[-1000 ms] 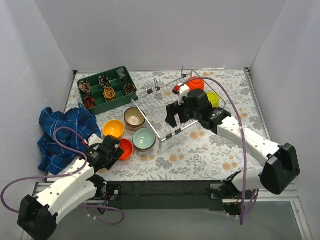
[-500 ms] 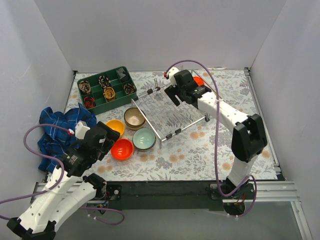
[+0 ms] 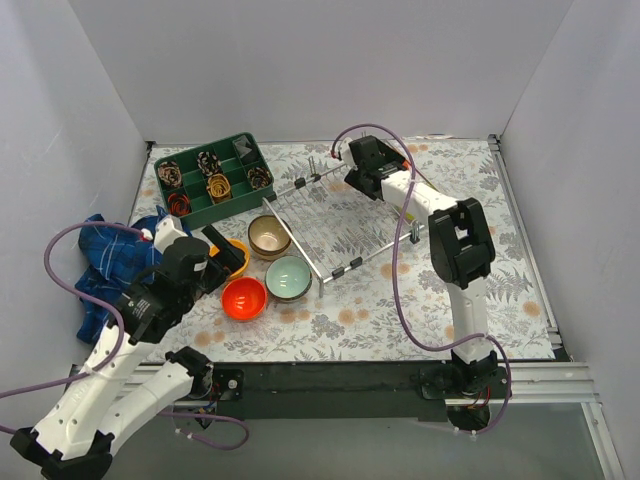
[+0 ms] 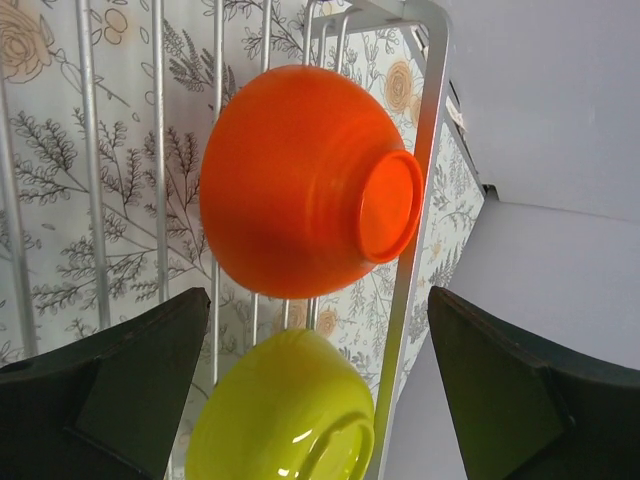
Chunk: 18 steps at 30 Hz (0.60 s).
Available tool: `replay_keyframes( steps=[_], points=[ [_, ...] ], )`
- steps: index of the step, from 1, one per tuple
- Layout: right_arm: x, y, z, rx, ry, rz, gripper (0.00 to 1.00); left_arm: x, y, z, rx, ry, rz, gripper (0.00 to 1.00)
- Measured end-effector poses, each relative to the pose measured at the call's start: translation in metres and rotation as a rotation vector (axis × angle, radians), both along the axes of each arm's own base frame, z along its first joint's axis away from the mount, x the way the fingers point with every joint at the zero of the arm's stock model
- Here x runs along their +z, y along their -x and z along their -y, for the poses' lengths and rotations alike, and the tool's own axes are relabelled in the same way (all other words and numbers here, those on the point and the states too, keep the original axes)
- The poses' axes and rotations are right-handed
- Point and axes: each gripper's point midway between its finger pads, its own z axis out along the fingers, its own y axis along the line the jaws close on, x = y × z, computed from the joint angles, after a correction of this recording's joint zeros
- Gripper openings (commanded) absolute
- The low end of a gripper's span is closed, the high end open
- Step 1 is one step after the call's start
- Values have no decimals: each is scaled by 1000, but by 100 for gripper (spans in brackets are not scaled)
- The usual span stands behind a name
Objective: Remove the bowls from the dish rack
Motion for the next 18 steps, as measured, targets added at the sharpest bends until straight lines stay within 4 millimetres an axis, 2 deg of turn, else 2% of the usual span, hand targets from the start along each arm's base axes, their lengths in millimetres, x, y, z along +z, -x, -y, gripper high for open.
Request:
replay_keyframes(
  steps=[4,8,13,18],
  points=[
    [-3,-12,3,8,19,15,98,-3,-4,2,-21,-30,-6,98],
    [-5,-23,-4,25,11,39,99,-2,-7,3,-36,-46,1,98],
    [-21,-26,-10,55,7,17,98,-1,-9,4,-51,-63,9,98],
    [-24,-31,-11,60,0,29,99,1,-12,6,-63,-66,25,98]
  ],
)
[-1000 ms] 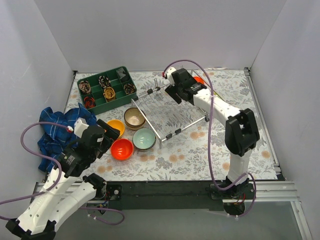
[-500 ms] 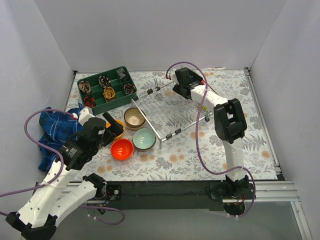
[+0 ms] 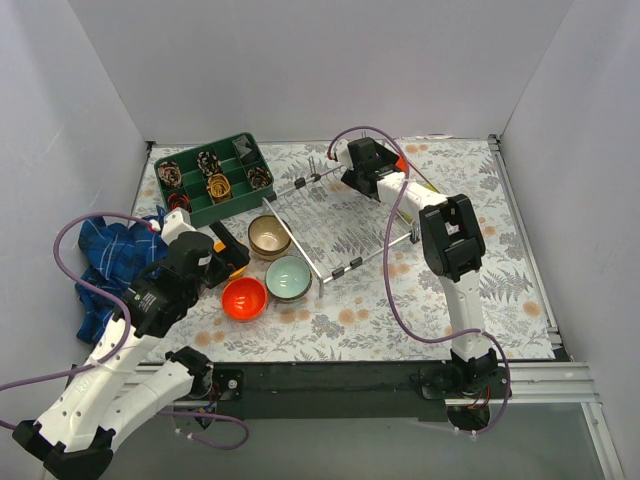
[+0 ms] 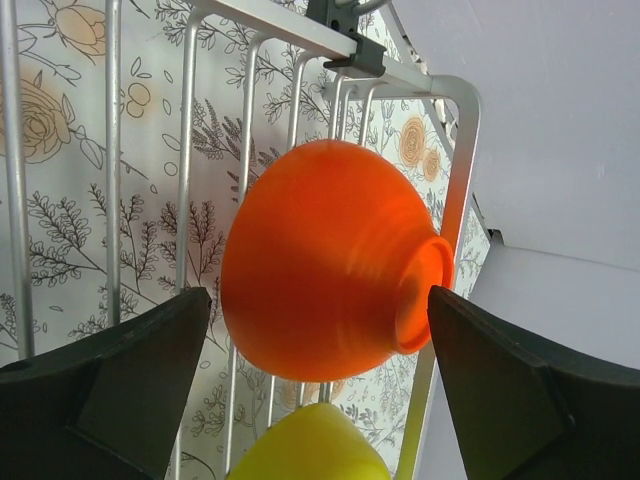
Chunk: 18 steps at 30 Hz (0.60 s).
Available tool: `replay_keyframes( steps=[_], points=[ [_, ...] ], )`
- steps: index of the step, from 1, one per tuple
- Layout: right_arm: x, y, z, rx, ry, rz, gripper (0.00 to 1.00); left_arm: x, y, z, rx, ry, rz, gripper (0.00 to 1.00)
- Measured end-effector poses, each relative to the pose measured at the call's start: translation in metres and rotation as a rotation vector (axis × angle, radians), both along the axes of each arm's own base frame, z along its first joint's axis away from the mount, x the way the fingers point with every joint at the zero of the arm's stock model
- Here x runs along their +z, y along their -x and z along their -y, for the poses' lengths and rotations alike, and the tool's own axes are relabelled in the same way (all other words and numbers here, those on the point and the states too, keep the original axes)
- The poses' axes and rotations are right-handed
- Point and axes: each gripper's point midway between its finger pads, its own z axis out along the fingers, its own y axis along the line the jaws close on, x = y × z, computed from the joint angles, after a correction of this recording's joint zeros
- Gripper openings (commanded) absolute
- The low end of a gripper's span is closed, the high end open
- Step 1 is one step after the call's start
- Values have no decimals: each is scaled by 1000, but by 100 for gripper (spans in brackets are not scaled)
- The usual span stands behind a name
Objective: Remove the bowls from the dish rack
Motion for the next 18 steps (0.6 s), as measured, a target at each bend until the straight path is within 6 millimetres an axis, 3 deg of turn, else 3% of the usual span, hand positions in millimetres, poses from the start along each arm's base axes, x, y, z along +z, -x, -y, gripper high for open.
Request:
replay_keyframes(
  steps=[9,12,16,18],
  points=[
    [-9,-8,5,-18,7,28,90,1,-1,0,-9,-8,9,98],
    [-10,-8,6,-17,27,52,79,2,-1,0,-9,-6,12,98],
    [-6,0,5,-9,65,79,56,4,0,0,-10,1,20,98],
    [-3,5,3,0,77,86,50,6,0,0,-10,5,27,98]
  ],
)
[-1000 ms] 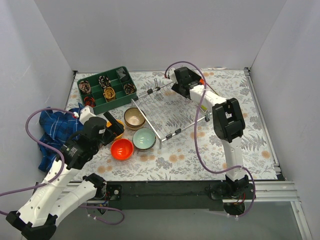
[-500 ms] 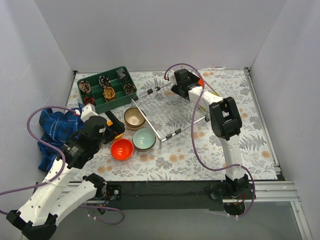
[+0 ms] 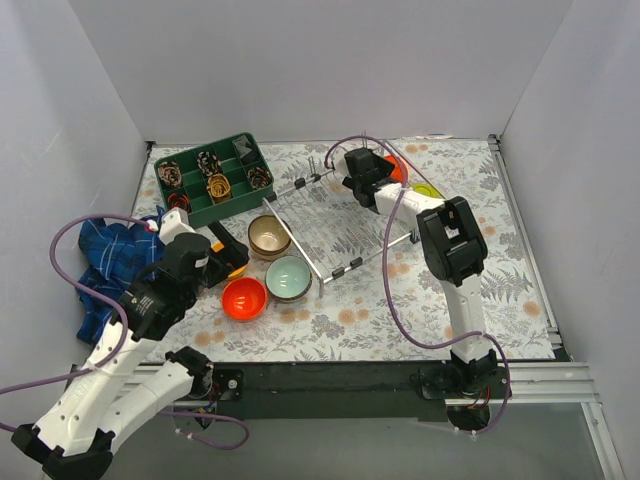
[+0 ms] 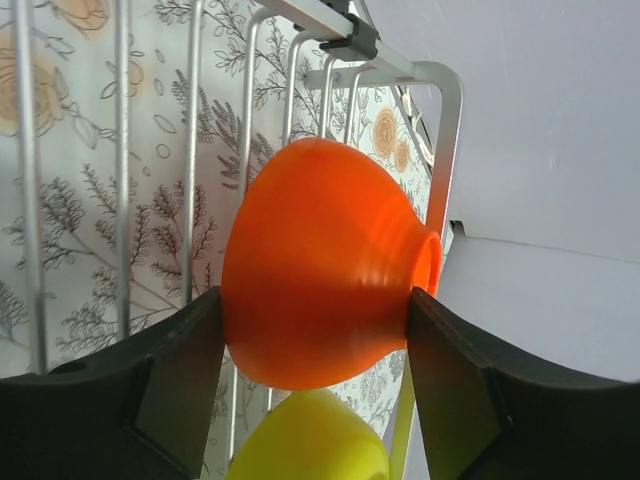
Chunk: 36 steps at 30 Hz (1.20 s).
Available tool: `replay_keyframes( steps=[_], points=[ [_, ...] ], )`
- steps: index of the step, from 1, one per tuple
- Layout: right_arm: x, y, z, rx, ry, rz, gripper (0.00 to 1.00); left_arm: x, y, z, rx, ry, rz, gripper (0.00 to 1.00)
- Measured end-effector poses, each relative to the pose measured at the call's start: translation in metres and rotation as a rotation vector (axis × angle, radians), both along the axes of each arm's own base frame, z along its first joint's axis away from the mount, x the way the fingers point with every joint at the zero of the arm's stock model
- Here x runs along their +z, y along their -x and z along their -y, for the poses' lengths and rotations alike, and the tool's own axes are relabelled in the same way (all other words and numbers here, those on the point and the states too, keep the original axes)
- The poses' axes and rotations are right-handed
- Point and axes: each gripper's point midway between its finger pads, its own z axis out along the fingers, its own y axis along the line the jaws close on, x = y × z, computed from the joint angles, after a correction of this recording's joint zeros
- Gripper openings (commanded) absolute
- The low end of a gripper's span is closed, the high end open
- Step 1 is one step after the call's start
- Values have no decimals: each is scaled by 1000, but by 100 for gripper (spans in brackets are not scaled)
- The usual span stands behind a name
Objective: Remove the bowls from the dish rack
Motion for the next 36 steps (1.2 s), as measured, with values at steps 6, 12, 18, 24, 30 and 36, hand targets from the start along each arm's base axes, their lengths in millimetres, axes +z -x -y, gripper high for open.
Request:
replay_keyframes(
  steps=[6,12,18,24,30,36],
  points=[
    [7,24,-16,40,-16,-11,33,3,0,0,-1,11,19,98],
    [18,54,-44,98,-67,-30,25,4,2,-1,-9,20,52,98],
    [43,97,-75,149,-189,-65,22,-3,3,2,-49,9,67,98],
    [97,150,-112,213,-489,-96,20,-6,-2,17,-133,16,93,98],
    [137,214,-137,286,-862,-231,21,-6,-6,38,-243,39,133,98],
    [143,275,-148,318,-1129,-437,20,-2,-13,61,-340,60,154,98]
  ],
)
